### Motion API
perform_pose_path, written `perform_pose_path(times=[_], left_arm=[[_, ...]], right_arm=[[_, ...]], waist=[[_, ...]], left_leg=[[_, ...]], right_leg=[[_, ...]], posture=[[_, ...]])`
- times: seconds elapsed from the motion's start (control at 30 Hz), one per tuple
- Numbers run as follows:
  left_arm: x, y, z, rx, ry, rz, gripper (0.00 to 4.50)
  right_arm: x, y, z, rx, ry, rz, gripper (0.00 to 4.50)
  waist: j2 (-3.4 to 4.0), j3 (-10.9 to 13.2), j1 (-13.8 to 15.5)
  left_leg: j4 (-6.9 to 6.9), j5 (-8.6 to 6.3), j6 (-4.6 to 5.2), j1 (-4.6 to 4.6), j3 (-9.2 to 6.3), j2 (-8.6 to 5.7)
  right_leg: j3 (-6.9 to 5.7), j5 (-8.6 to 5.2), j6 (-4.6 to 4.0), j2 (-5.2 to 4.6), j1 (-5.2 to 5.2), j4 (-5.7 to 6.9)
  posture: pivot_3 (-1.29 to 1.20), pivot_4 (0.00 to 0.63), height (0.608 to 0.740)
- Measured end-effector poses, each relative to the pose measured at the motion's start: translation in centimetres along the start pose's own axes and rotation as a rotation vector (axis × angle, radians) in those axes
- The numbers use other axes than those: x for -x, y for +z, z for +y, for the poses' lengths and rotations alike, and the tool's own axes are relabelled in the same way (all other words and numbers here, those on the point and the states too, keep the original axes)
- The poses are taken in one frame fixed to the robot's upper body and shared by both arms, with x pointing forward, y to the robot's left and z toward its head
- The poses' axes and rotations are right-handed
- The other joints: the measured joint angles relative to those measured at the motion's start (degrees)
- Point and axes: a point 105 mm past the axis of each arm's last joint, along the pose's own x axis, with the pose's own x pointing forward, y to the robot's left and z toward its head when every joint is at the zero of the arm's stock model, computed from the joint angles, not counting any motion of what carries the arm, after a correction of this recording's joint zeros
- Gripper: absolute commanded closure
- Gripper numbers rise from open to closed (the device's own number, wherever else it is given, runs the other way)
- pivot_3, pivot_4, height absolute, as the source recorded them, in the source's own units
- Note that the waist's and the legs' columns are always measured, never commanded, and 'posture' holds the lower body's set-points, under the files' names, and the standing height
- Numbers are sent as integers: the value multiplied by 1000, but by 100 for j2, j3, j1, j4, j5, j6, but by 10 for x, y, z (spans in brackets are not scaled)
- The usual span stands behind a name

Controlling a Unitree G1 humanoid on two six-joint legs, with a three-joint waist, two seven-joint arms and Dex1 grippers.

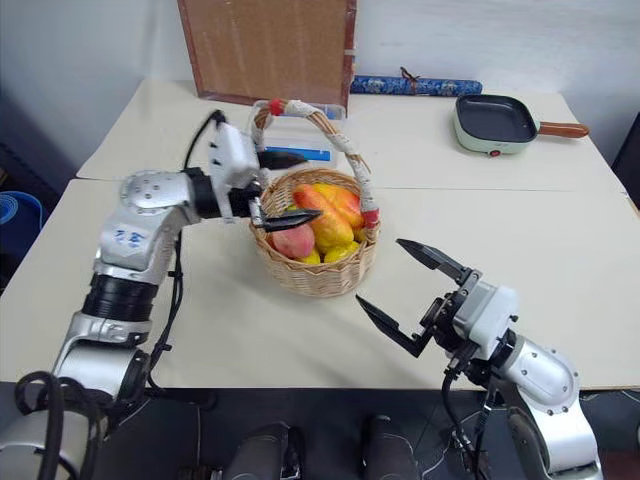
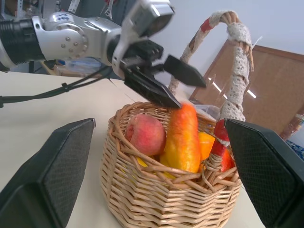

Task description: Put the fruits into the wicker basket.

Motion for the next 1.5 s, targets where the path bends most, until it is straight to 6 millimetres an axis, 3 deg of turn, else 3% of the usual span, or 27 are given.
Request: perform_pose_path(times=[0.1,0.23,0.33,0.43,0.57,0.77,1.0,1.17,1.33,1.5], left_arm=[[39,-6,-5,38,-2,22,16],[92,-17,-24,193,-8,22,16],[131,-9,-30,333,59,11,16],[150,-2,-35,343,104,24,16],[149,-5,-47,329,80,43,16],[133,-1,-59,285,23,53,0],[126,-5,-64,298,11,55,0],[110,-4,-59,296,-38,16,0],[91,-14,-57,322,-99,-19,0],[71,-22,-50,324,-160,-56,0]], right_arm=[[3,-2,-10,-25,-7,45,0],[3,-11,-40,-47,-32,116,0],[-7,-17,-59,-83,-8,134,0],[-22,-24,-71,-124,13,144,0],[-43,-42,-74,-231,57,166,0],[-72,-43,-72,-331,169,129,1886],[-70,-42,-66,-339,235,102,4268],[-52,-40,-63,-340,198,62,4353],[-21,-25,-74,-281,36,33,4353],[50,-12,-99,-154,-274,126,4353]], waist=[[4,2,-47],[4,3,-46],[8,6,-51],[15,9,-23],[19,12,7],[30,18,-55],[30,18,-43],[30,18,-29],[31,19,-24],[34,19,115]], left_leg=[[-3,0,0,4,-2,3],[1,0,-1,1,-11,3],[0,-2,-3,1,-13,6],[-1,-4,-6,3,-18,3],[-1,-6,-9,-3,-21,-1],[-16,-11,-17,-3,-14,8],[3,-11,-9,-55,1,1],[7,-6,0,-64,5,-5],[6,-5,2,-65,9,-8],[7,-4,5,-71,12,-12]], right_leg=[[5,0,0,-3,1,1],[37,0,-1,-10,4,-3],[43,-1,-2,-21,4,-22],[41,-1,-3,-25,5,-24],[43,-1,-3,-24,6,-26],[45,-1,-3,-17,-5,-9],[43,0,-1,-4,-61,2],[29,5,6,-4,-64,1],[11,7,10,-3,-68,2],[2,9,15,1,-68,-5]], posture=[[0,150,740],[0,150,740],[0,150,740],[0,150,740],[0,150,740],[0,150,740],[0,150,740],[0,150,740],[0,150,740],[0,150,740]])
